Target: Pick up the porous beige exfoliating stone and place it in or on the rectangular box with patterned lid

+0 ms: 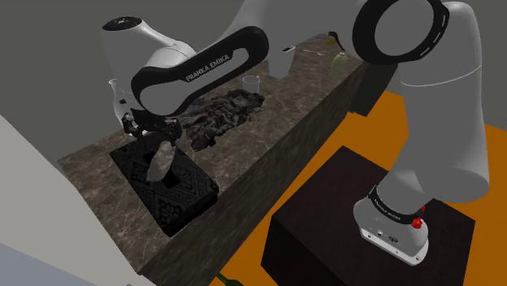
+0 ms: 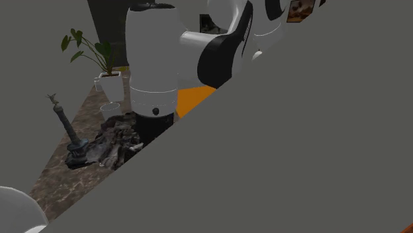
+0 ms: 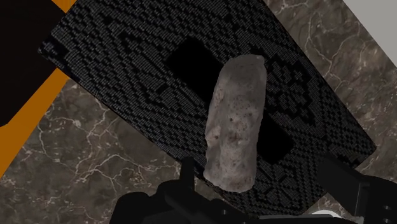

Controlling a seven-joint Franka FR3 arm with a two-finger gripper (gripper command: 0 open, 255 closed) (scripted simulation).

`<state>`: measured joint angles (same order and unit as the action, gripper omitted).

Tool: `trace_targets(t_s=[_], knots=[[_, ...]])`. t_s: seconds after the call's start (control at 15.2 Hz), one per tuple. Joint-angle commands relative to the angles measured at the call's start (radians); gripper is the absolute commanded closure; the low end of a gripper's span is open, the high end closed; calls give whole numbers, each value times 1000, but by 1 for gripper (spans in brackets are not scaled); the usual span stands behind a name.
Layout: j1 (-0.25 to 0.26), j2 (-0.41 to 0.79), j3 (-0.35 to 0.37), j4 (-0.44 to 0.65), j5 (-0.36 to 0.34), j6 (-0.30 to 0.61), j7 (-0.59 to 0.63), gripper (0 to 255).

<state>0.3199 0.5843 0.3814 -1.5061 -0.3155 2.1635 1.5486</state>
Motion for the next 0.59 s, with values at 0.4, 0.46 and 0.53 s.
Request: trace_targets(t_s=[0.4, 0.46, 0.53], knots=[[-5, -44, 13, 20, 19, -61, -12, 0], [-5, -44, 13, 20, 19, -61, -12, 0], [-5, -44, 13, 20, 19, -61, -12, 0]])
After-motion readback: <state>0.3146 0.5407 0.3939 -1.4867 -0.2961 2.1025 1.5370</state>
